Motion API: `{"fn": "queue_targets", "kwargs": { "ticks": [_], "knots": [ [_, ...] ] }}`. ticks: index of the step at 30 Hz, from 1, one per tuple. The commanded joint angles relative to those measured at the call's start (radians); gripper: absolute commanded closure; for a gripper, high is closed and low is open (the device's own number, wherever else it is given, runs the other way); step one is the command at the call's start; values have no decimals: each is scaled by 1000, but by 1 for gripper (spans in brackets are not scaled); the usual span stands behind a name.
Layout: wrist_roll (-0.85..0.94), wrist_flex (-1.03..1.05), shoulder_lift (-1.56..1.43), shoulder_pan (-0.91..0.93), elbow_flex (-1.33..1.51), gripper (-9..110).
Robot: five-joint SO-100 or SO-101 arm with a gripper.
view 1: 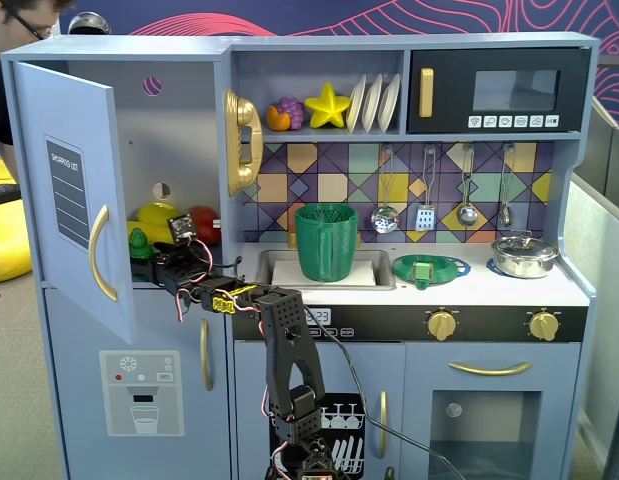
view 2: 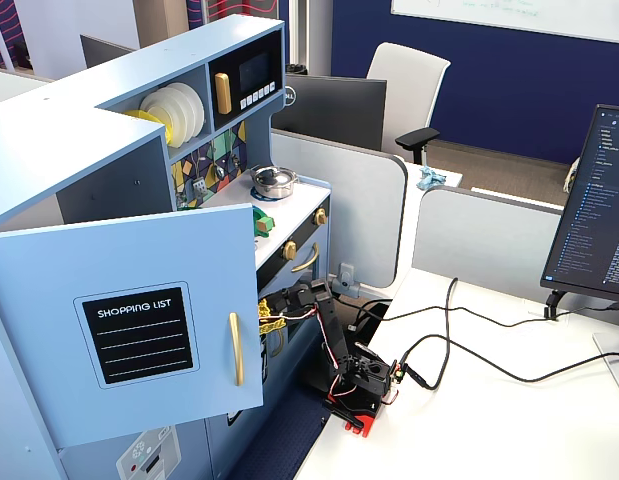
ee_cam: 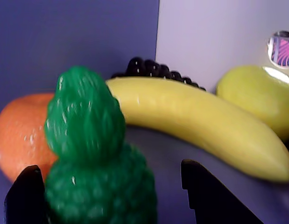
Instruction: Pick up the green pineapple from the left cabinet and place it in the green recipient
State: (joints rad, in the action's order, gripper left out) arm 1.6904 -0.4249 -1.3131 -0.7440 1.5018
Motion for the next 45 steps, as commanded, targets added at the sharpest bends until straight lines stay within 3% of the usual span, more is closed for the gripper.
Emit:
{"fn": "queue_targets", "kwargs": {
  "ticks": [1,4,9,16,27,35,45],
  "knots": [
    [-6,8,20,-2,-98,75],
    [-3,6,37,-2,-100,80],
    [23,14,58,-11,-103,101],
    [120,-46,-107,-61,14,101],
    [402,44,-761,-210,436,101],
    [433,350,-1229,-37,675,101],
    [370,681,-1491,249,581,101]
  ]
}}
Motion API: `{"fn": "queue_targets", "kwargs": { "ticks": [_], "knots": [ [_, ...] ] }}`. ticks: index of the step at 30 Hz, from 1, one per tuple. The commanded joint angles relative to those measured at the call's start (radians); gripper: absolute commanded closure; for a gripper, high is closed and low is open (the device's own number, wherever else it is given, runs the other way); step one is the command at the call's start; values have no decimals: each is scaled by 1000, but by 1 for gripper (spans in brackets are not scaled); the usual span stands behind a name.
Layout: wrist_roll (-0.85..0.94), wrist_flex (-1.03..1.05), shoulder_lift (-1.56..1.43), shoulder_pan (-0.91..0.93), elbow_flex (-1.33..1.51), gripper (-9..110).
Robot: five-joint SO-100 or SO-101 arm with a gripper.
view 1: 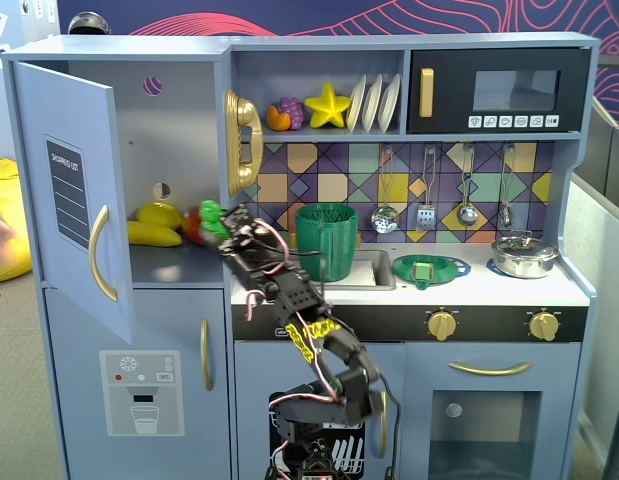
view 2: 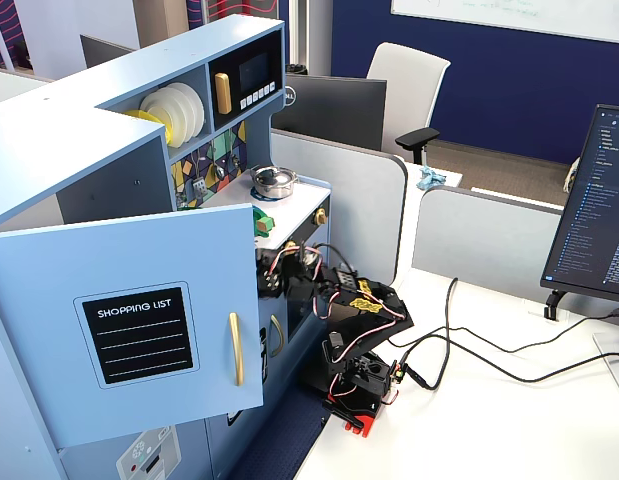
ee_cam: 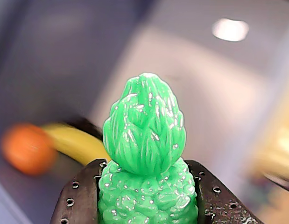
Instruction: Pick up the green pineapple from the left cabinet and place it in the green recipient
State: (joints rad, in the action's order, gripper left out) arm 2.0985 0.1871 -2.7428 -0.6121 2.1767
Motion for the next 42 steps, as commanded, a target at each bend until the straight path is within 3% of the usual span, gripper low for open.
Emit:
{"fn": "queue_targets", "kwargs": {
  "ticks": [1,9,16,26,38,42],
  "knots": [
    [-55,92,-64,155,-118,101],
    [-189,213,37,442,-321,101],
    [-278,115,385,583,-546,101],
    [-385,106,841,652,-894,101],
    [-383,129,1063,647,-1088,101],
    [-453,149,1092,644,-1134,78]
  ]
}}
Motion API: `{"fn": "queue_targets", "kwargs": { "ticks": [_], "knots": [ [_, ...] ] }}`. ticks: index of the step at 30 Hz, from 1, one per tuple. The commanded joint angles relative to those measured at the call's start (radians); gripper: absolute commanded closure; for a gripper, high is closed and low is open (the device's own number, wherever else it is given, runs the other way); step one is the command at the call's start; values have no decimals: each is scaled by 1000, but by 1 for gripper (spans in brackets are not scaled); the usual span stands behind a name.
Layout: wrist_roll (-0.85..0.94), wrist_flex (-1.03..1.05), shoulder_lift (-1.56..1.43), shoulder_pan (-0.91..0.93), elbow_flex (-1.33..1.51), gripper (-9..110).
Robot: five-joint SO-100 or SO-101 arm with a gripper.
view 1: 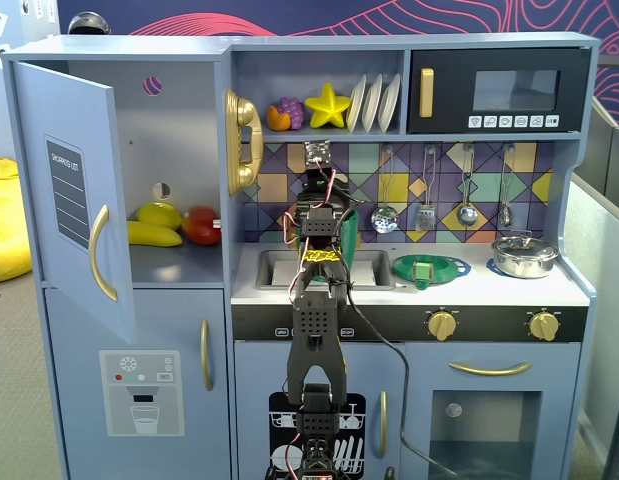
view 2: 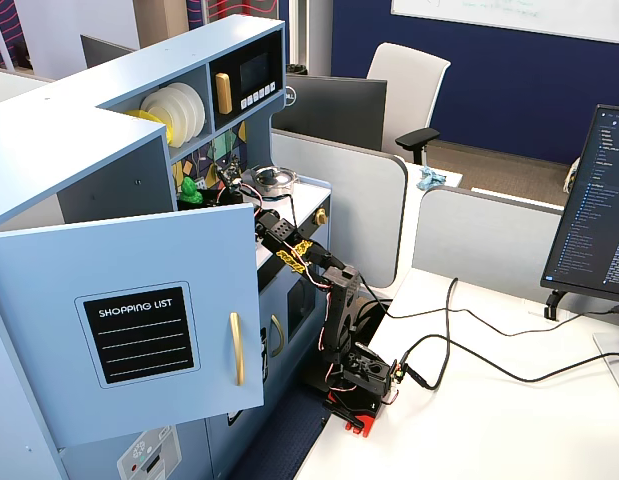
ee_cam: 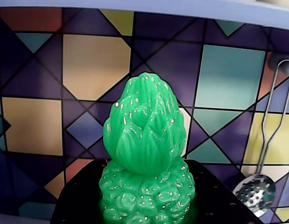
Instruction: Pick up the green pineapple from the left cabinet and place it in the green recipient
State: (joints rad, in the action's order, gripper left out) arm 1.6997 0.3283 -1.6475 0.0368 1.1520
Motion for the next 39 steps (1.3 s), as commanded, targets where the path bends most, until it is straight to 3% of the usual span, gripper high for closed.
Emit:
{"fn": "queue_targets", "kwargs": {
  "ticks": [1,13,16,24,30,39],
  "knots": [
    [-57,17,-3,-6,-110,76],
    [-12,31,-83,-9,-37,79],
    [17,35,-296,-44,172,81],
    [2,305,-887,-28,769,82],
    [-74,538,-1124,28,1169,83],
    [-160,638,-1376,12,1683,87]
  ]
}}
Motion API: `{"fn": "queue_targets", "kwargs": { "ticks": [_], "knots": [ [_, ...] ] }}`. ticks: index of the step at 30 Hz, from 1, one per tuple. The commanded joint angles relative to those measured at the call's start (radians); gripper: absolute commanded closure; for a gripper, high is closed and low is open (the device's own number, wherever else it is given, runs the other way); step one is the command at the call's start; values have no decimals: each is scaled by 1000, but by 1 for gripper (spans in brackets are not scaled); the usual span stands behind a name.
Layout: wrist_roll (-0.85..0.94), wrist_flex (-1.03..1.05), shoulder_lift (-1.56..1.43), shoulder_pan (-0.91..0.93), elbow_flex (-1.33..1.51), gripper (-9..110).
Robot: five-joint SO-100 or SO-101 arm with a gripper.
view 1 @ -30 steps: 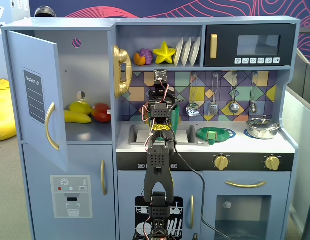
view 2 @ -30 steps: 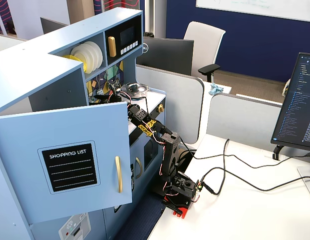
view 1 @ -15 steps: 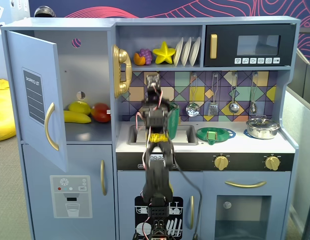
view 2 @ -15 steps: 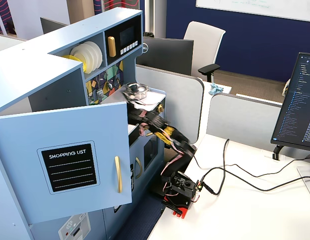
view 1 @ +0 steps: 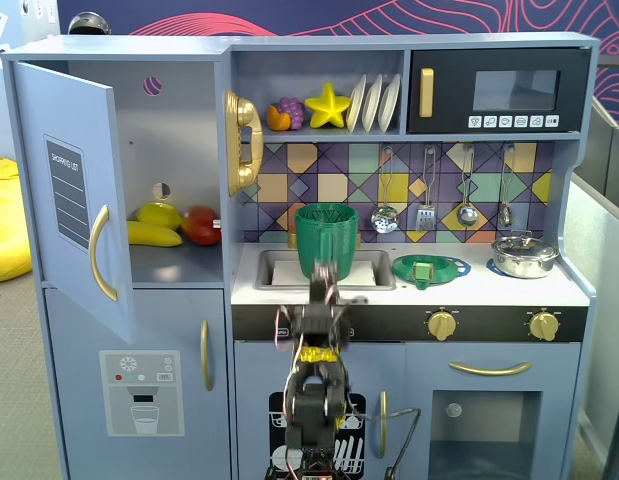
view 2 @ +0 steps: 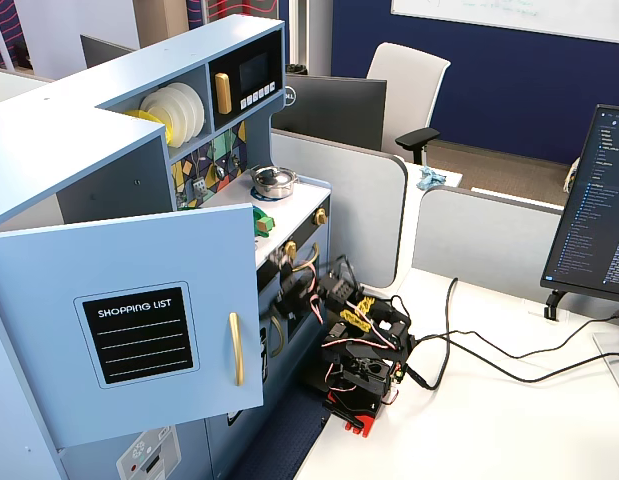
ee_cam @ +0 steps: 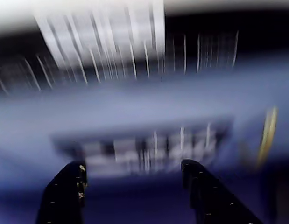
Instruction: Pick up the green pineapple from the left cabinet and place it in the green recipient
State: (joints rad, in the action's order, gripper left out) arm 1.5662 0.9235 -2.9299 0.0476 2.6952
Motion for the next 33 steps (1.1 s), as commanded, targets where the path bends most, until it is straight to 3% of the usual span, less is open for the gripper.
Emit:
{"fn": "queue_targets", "kwargs": {
  "ticks": [1,5,19,33],
  "knots": [
    [-34,67,-123,2,183,87],
    [-140,163,-204,-11,299,91],
    [-264,581,-247,-63,301,90],
    [-265,581,-249,-60,301,90]
  ]
}}
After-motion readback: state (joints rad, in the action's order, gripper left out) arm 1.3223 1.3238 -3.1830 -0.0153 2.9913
